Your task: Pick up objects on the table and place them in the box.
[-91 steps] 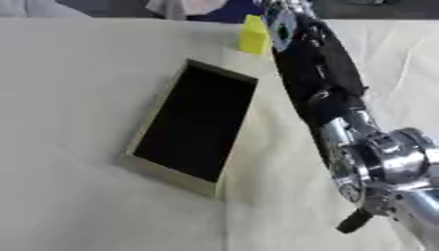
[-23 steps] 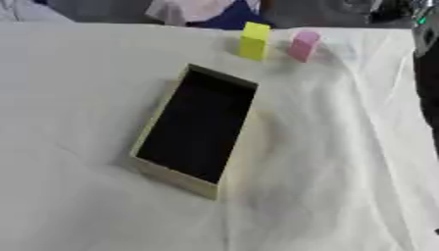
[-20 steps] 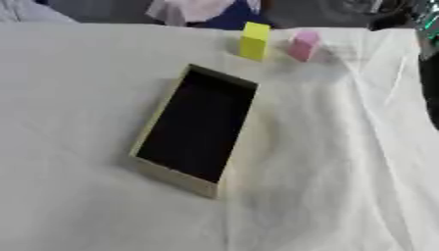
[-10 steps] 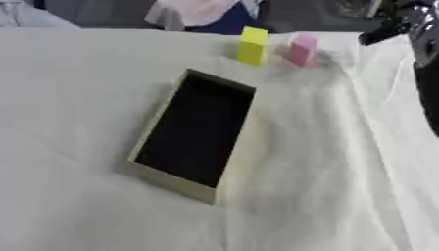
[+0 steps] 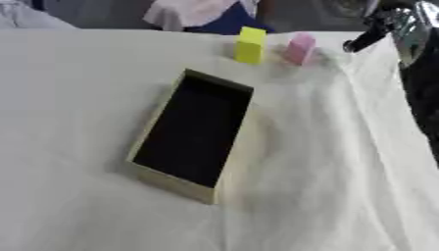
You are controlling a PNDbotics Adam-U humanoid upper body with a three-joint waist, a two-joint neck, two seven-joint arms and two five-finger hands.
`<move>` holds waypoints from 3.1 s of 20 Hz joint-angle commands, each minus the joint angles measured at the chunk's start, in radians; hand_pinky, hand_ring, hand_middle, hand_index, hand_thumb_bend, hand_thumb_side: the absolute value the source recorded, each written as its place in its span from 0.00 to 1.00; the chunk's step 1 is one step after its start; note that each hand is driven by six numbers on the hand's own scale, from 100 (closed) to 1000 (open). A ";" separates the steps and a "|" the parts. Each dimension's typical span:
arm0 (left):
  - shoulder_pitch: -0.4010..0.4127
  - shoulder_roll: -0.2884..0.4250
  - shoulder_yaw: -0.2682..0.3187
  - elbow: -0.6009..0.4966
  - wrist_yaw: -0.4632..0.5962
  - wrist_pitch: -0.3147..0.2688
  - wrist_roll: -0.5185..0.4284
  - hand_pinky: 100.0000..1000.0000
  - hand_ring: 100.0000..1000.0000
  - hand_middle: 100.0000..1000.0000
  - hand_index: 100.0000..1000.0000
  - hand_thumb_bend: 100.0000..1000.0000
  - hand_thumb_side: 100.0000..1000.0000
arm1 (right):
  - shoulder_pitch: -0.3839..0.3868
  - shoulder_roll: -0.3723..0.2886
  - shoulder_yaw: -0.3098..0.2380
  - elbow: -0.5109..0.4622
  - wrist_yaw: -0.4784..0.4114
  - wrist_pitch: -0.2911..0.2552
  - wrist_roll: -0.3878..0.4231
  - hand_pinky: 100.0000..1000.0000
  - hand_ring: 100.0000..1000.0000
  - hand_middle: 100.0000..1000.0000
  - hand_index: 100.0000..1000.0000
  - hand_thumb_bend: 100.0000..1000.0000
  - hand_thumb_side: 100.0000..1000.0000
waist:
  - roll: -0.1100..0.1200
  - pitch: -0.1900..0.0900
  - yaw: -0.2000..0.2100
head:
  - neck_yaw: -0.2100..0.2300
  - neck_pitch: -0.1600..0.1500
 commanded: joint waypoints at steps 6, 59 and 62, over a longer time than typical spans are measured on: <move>-0.014 0.023 0.004 -0.020 0.006 -0.001 -0.004 0.65 0.71 0.72 0.84 0.27 0.71 | -0.034 0.027 -0.002 -0.017 0.017 0.016 -0.027 0.93 0.96 0.96 1.00 0.15 0.00 | 0.004 -0.013 0.007 | -0.008 -0.016; -0.017 0.001 0.001 -0.020 0.010 0.004 -0.010 0.65 0.71 0.72 0.83 0.25 0.72 | -0.068 0.170 -0.101 -0.071 0.273 0.254 -0.034 0.92 0.98 0.96 1.00 0.16 0.13 | 0.013 0.027 0.024 | -0.032 -0.036; -0.019 -0.001 0.000 -0.020 0.011 0.004 -0.012 0.65 0.71 0.72 0.83 0.25 0.72 | -0.063 0.178 -0.114 -0.082 0.265 0.258 -0.037 0.91 0.96 0.92 1.00 0.13 0.13 | 0.014 0.030 0.025 | -0.036 -0.037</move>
